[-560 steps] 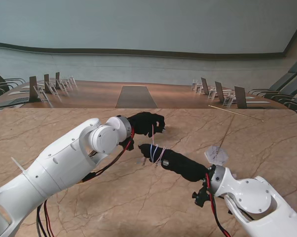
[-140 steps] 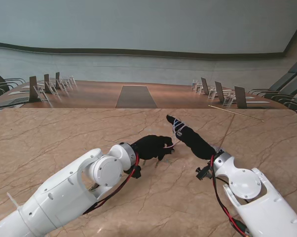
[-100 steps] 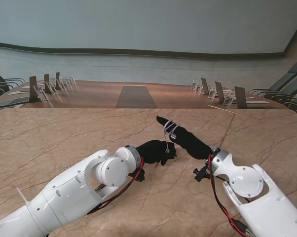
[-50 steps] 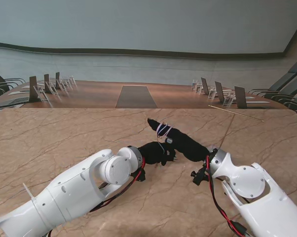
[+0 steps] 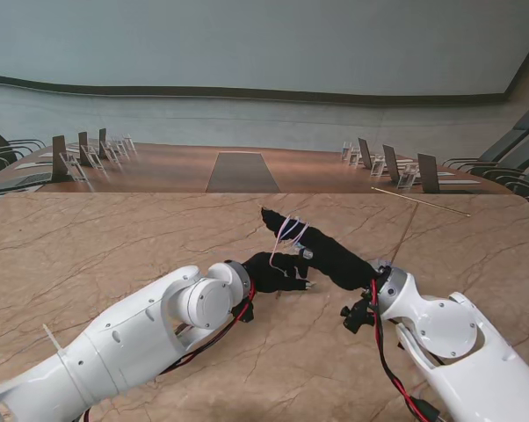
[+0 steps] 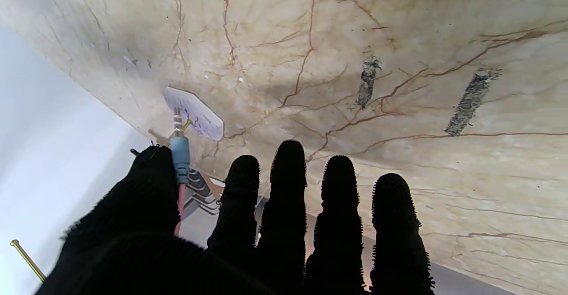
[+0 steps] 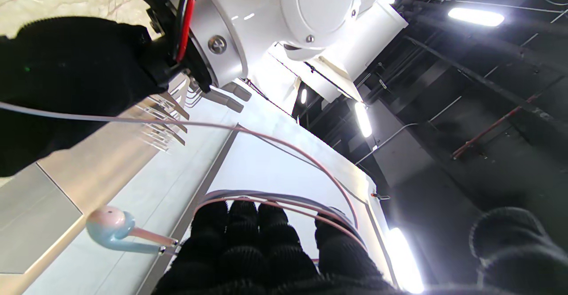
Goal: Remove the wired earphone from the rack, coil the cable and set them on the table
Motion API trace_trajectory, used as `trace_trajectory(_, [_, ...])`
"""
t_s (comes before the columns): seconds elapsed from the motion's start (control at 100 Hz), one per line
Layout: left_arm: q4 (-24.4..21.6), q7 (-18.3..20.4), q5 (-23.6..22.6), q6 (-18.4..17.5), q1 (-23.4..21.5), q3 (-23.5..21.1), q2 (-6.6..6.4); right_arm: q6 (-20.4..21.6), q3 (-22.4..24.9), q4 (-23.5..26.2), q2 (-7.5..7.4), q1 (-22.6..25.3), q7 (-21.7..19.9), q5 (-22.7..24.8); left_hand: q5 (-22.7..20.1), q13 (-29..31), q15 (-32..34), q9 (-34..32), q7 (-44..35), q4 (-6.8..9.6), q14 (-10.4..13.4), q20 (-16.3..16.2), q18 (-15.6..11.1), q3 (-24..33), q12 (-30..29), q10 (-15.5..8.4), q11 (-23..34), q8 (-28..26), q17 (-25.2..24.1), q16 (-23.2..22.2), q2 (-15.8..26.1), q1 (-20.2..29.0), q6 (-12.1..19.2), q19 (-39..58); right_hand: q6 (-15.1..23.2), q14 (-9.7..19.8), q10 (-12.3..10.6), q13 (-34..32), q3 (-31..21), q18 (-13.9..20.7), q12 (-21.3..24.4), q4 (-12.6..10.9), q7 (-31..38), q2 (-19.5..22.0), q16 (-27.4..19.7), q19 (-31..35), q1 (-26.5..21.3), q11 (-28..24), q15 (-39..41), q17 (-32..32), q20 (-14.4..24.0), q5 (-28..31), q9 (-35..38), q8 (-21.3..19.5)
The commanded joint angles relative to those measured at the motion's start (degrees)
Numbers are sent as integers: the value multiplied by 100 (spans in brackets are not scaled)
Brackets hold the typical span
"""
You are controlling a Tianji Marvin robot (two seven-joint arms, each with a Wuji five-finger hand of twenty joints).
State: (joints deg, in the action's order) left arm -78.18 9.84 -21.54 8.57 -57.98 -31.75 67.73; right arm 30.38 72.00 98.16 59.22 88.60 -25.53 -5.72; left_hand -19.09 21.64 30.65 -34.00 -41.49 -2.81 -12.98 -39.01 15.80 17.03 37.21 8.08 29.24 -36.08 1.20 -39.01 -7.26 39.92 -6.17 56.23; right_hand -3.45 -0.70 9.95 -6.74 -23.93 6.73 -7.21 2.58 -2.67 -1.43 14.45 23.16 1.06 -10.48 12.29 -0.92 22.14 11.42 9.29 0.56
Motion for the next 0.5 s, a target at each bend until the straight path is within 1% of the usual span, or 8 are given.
trace_trajectory(0.0, [10, 12, -47, 39, -78, -32, -22, 74, 50, 37, 8, -8, 44, 7, 287, -157, -123, 209, 248, 4, 154, 60, -126, 252, -91, -9, -72, 108, -119, 96, -291, -287, 41, -130, 575, -173, 100, 58, -41, -230, -42, 145, 1, -42, -83, 307, -21, 25, -76, 12, -76, -154, -22, -36])
trace_trajectory(0.12, [-10, -27, -186, 42, -191, -121, -68, 146, 138, 1, 4, -22, 54, 27, 443, -318, -283, 430, 550, -8, 206, 88, -171, 398, -149, -29, -192, 262, -204, 161, -395, -437, 20, -318, 583, -174, 100, 46, -42, -230, -24, 141, 25, -45, -108, 333, -26, 57, -103, 35, -123, -158, -14, -59])
trace_trajectory(0.14, [-15, -36, -219, 44, -212, -138, -78, 152, 154, -4, 4, -23, 58, 34, 406, -314, -282, 438, 537, -13, 208, 84, -171, 409, -151, -43, -194, 260, -204, 159, -392, -456, 30, -322, 584, -180, 102, 45, -44, -232, -22, 140, 30, -46, -109, 341, -31, 60, -104, 27, -128, -157, -13, -63])
trace_trajectory(0.2, [-29, -67, -300, 57, -279, -199, -101, 167, 199, -16, 0, -25, 54, 48, 515, -361, -311, 497, 611, -18, 227, 89, -193, 436, -161, -42, -213, 294, -247, 166, -405, -463, 30, -366, 587, -179, 102, 51, -42, -225, -15, 141, 39, -44, -117, 334, -30, 73, -114, 70, -155, -162, -14, -77])
trace_trajectory(0.24, [-35, -93, -341, 61, -326, -245, -112, 185, 227, -23, 0, -25, 60, 58, 448, -356, -312, 489, 588, -19, 220, 89, -197, 459, -160, -32, -206, 291, -251, 163, -439, -449, 31, -383, 584, -179, 106, 46, -42, -229, -12, 140, 45, -43, -120, 337, -33, 78, -116, 73, -170, -162, -12, -87])
trace_trajectory(0.3, [-57, -107, -407, 74, -388, -305, -137, 209, 265, -31, 4, -25, 86, 70, 558, -397, -339, 550, 648, -25, 239, 89, -199, 483, -170, -42, -226, 322, -274, 167, -450, -469, 36, -413, 584, -184, 102, 45, -42, -244, -9, 139, 54, -54, -122, 359, -39, 85, -115, 37, -184, -164, -10, -104])
trace_trajectory(0.37, [-66, -150, -489, 62, -459, -370, -157, 229, 321, -31, 3, -23, 93, 76, 499, -378, -338, 545, 621, -28, 236, 81, -200, 527, -171, -44, -215, 324, -274, 161, -489, -476, 44, -429, 588, -185, 104, 45, -41, -233, -6, 139, 60, -48, -124, 347, -42, 90, -117, 73, -210, -167, -10, -122])
trace_trajectory(0.49, [-97, -166, -587, 79, -557, -456, -193, 319, 403, -39, 8, -22, 158, 113, 622, -416, -374, 600, 696, -40, 262, 73, -218, 595, -183, -63, -225, 374, -301, 164, -551, -515, 70, -470, 591, -181, 109, 41, -39, -249, -6, 137, 74, -42, -124, 378, -45, 92, -111, 22, -233, -170, -8, -162])
